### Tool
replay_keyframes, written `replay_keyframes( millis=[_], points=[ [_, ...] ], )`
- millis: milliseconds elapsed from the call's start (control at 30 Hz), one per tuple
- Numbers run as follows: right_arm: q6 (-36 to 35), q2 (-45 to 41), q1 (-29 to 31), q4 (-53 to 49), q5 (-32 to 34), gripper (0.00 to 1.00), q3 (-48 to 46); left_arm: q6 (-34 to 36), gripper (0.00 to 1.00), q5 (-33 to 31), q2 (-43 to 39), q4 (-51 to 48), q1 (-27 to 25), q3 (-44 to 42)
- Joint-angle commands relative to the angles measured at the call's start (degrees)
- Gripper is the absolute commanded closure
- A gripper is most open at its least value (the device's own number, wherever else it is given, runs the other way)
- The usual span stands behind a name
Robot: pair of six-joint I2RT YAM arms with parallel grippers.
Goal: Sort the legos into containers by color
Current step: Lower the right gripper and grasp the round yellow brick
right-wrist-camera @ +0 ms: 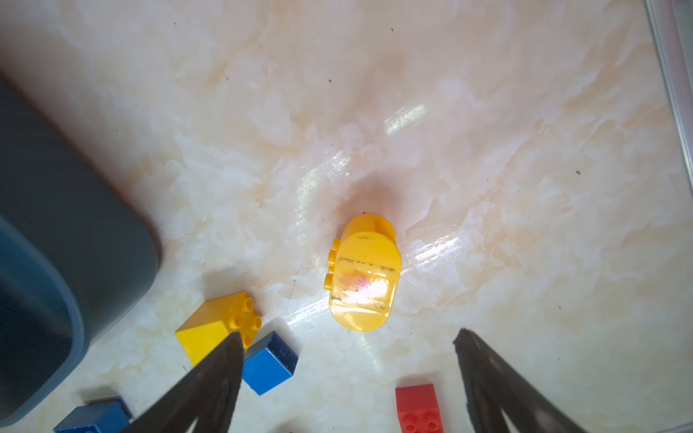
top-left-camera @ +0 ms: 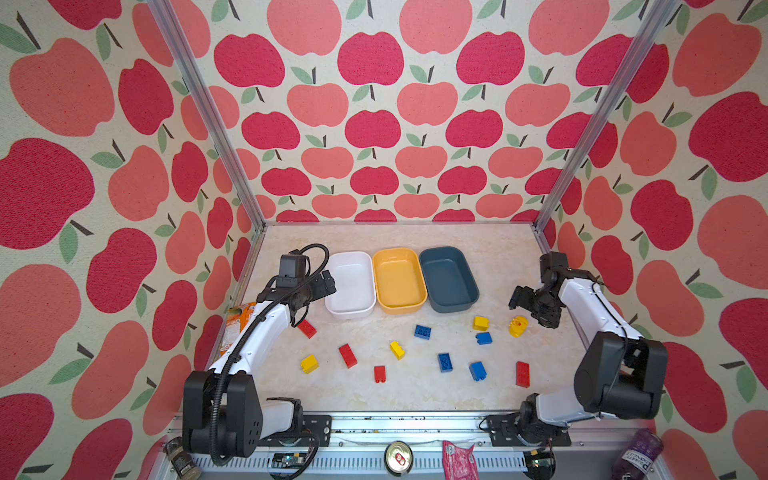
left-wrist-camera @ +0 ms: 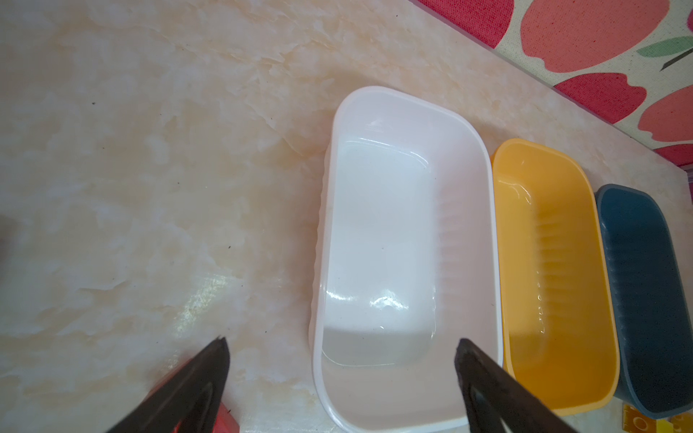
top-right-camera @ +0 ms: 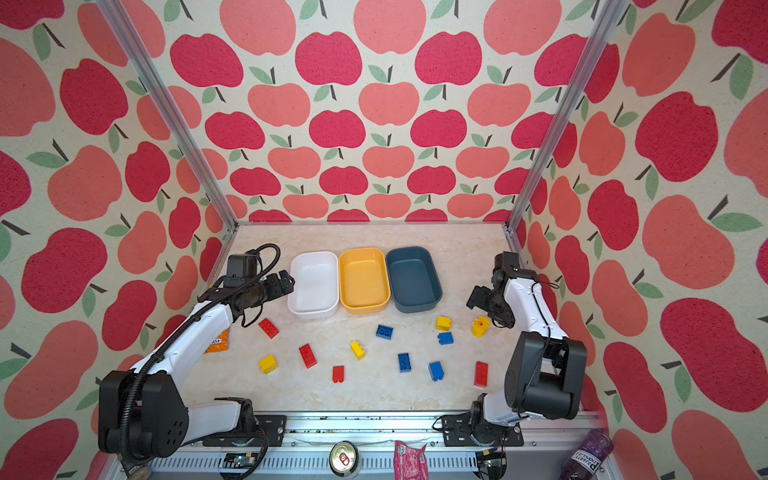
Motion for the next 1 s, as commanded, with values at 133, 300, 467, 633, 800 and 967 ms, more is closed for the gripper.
replay_keyframes(
  millis=[133,300,467,633,800,967],
  points=[
    [3.18,2.10,-0.50,3.12,-1.34,0.10,-4.06,-0.64,0.04,0.78,0.58,0.15,-0.16,-0.12],
    [3.58,4.50,-0.48,5.84,-0.74,0.15,-5.15,-0.55,0.04,0.62,0.25,-0.50,-0.17,0.06],
    [3.84,6.75,-0.40,7.96,-0.75,0.21,-5.50,-0.60,0.03,0.42,-0.47,-1.07,-0.17,-0.11],
    [3.76,7.48,-0.48,9.07,-0.99,0.34,-6.29,-0.96,0.03,-0.01,-1.25,-1.71,-0.17,-0.29],
    [3.58,7.71,-0.47,9.48,-1.68,0.50,-6.56,-1.67,0.03,-0.29,-2.12,-1.87,-0.24,-0.90],
    [3.23,7.59,0.00,9.15,-2.11,0.64,-6.65,-2.06,0.03,-0.71,-3.07,-2.02,-0.32,-1.80]
  ],
)
